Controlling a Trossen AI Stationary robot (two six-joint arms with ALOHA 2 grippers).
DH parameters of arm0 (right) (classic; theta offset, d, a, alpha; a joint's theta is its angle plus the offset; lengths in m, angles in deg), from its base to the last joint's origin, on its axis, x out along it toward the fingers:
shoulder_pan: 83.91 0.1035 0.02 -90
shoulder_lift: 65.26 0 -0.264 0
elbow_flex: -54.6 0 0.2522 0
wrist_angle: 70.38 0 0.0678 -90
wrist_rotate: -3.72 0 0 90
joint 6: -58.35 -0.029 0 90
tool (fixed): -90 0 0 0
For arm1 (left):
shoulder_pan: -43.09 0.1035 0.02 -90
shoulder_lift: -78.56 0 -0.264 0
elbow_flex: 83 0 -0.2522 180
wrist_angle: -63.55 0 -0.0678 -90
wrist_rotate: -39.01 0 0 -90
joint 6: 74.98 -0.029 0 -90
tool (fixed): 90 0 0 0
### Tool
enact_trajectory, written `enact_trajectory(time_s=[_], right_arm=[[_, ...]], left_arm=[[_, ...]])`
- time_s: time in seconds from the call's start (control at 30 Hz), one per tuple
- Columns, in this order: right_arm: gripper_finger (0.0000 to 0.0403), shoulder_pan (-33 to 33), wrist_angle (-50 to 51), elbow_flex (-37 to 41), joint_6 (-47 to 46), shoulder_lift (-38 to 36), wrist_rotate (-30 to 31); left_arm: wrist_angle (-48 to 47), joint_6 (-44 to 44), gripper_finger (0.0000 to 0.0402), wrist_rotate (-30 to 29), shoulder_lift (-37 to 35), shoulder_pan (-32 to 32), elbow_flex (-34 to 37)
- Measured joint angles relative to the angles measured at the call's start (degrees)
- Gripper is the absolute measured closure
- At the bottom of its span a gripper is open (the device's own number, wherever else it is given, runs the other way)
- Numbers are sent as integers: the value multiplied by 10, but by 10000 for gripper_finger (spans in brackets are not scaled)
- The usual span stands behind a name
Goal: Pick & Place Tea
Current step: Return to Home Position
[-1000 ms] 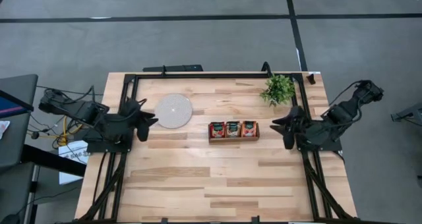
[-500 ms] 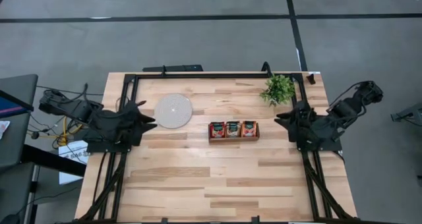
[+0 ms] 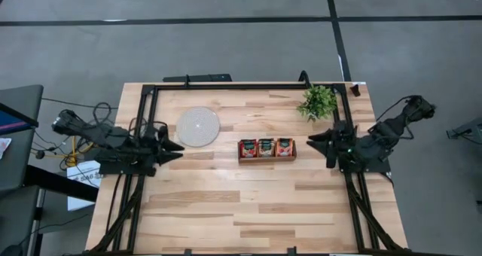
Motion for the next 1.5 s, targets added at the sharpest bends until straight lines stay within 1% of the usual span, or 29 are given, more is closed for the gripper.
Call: enact_trajectory(time_s=[0.1, 0.17, 0.23, 0.37, 0.53, 0.63, 0.73, 0.87, 0.97, 1.17, 1.3, 1.43, 1.5], right_arm=[[284, -1, -98, 61, 30, -21, -18], [284, -2, -132, 88, 35, -41, -19], [284, -6, -136, 106, 35, -64, -18], [284, -18, -150, 132, 60, -121, -18], [284, -36, -212, 172, 142, -193, -18], [284, -44, -236, 201, 166, -227, -19], [284, -50, -238, 230, 162, -253, -26], [284, -49, -242, 267, 142, -271, -38], [284, -49, -243, 281, 135, -277, -43], [284, -49, -257, 286, 161, -293, -108], [284, -49, -270, 286, 194, -293, -104], [284, -49, -270, 286, 195, -293, -99], [284, -49, -270, 286, 196, -293, -96]], left_arm=[[97, -12, 273, 15, -12, 0, 65], [147, -27, 273, 26, -12, 0, 95], [182, -45, 273, 31, -12, 0, 119], [206, -71, 273, 28, -13, 0, 139], [224, -114, 273, 33, -42, 2, 140], [222, -124, 273, 40, -54, 13, 140], [209, -121, 273, 69, -50, 31, 140], [186, -100, 273, 94, -39, 62, 140], [191, -114, 273, 123, -38, 91, 140], [204, -136, 273, 218, -52, 164, 139], [199, -141, 273, 276, -51, 214, 139], [174, -138, 273, 331, -52, 255, 139], [158, -126, 273, 339, -53, 266, 139]])
